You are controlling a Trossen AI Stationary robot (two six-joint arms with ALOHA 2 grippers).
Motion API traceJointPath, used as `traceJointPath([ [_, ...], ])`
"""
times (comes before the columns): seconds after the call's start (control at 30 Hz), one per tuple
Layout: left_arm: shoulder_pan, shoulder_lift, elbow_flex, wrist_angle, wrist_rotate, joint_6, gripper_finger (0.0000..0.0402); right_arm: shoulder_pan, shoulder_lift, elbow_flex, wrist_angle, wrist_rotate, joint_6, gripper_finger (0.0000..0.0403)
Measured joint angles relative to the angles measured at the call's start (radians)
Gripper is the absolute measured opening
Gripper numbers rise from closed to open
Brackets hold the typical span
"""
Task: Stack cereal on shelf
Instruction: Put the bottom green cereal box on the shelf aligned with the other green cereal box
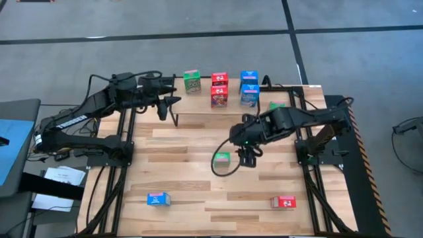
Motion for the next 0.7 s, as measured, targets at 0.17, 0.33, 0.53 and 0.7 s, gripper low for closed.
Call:
traceJointPath([
  [0.17,0.000,0.001,0.000,-0.020,0.002,-0.007,0.0213,0.030,0.000,-0.034,0.003,-0.014,-0.008,0.0272],
  [0.33,0.000,0.002,0.000,-0.022,0.002,0.008,0.0213,0.054,0.000,-0.069,0.046,-0.007,-0.009,0.0272],
  [0.53,0.000,0.002,0.000,-0.022,-0.002,0.031,0.0213,0.064,0.000,-0.115,0.079,-0.006,-0.011,0.0272],
  [0.7,0.000,0.002,0.000,-0.022,-0.002,0.031,0.0213,0.062,0.002,-0.166,0.184,-0.004,-0.049,0.0272],
])
